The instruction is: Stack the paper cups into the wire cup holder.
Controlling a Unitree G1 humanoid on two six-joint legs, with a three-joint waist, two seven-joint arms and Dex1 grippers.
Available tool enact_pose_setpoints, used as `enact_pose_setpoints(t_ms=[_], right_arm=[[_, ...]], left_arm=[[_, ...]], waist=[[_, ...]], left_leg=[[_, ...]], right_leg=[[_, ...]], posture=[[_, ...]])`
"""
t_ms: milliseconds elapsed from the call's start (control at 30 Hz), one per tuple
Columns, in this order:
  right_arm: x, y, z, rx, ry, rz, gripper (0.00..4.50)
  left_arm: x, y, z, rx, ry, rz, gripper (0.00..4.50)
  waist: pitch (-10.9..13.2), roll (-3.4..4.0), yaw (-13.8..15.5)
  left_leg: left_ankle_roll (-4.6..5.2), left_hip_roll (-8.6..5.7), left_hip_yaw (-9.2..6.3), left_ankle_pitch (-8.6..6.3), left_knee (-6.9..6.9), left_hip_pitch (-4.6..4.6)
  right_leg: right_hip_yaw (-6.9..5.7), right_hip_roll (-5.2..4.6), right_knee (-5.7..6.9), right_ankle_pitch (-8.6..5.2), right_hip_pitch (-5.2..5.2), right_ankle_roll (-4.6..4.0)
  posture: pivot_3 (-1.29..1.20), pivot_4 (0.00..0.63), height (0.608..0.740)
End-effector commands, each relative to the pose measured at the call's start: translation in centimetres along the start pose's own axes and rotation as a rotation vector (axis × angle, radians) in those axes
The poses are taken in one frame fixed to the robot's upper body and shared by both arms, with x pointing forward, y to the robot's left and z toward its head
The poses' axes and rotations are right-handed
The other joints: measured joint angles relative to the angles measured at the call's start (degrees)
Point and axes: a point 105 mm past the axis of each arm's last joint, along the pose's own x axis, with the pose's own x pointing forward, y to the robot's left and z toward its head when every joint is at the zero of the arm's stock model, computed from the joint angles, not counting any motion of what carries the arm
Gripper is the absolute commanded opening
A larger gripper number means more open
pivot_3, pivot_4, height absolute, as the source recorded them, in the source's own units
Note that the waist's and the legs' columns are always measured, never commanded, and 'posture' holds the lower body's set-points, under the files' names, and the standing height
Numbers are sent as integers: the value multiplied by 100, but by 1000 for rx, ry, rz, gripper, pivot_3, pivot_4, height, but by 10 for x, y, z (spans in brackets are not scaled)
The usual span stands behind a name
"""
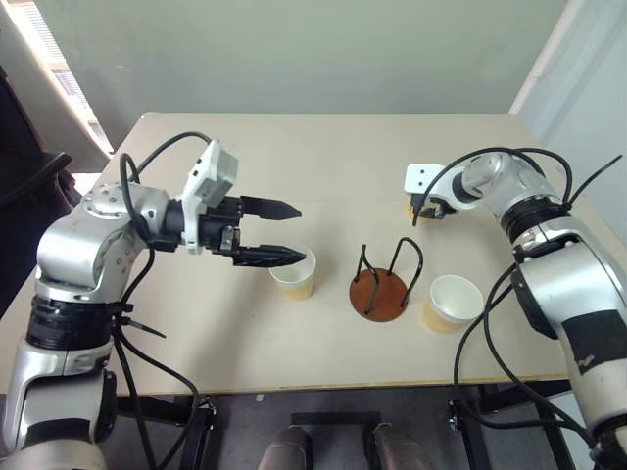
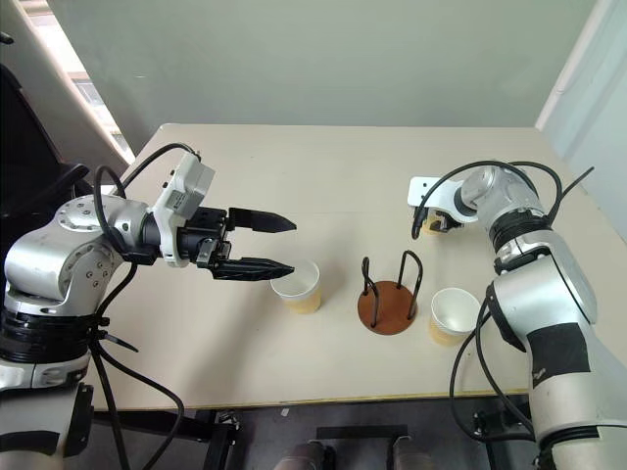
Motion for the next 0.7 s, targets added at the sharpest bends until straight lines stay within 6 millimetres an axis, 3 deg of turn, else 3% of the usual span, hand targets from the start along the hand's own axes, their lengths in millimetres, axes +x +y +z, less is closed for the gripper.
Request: enact_pose_setpoints(t_ms=[33, 100, 333, 433, 500, 600, 700], right_arm=[[-13, -15, 12, -3, -42, -42, 593], [-15, -14, 11, 18, -60, -26, 40], [-48, -23, 17, 48, -198, 44, 40], [-90, -22, 42, -88, -331, 108, 40], [-114, -10, 56, -168, -380, 139, 40], [-155, 17, 84, -283, -453, 163, 40], [-174, 40, 100, -342, -474, 188, 40]], left_arm=[[-2, -5, 9, 56, -1, -12, 4285], [-2, -5, 8, 57, 5, -16, 4285], [-5, -7, 7, 58, 19, -26, 4285], [-4, -10, 6, 56, 21, -43, 4285], [-4, -11, 5, 55, 22, -53, 4285], [-3, -12, 2, 54, 29, -68, 4285], [-1, -10, 0, 55, 31, -81, 4285]], waist=[[0, 0, 1], [0, 0, 1], [0, 1, 21], [2, 2, 6], [1, 1, -10], [1, 1, -12], [1, 1, -23]], left_leg=[[-1, 0, 0, 0, 0, 0], [-3, 0, -1, -2, -1, 0], [-8, 0, -1, -2, -4, -3], [-20, 0, 1, 1, -5, -7], [-76, 3, 2, 34, -6, -12], [-84, 14, -1, 38, -8, -11], [-87, 18, -1, 39, -8, -10]], right_leg=[[-1, 0, 0, -1, 0, -1], [-1, 0, 0, -2, 0, -2], [-4, 0, -2, -5, 0, -8], [-4, 0, -2, -6, -4, -10], [-7, 3, -2, -10, -9, -16], [-19, 11, -4, -21, -5, -32], [-20, 15, -2, -26, -6, -37]], posture=[[0, 150, 740], [0, 150, 740], [0, 150, 740], [0, 150, 740], [0, 150, 740], [0, 150, 740], [0, 150, 740]])
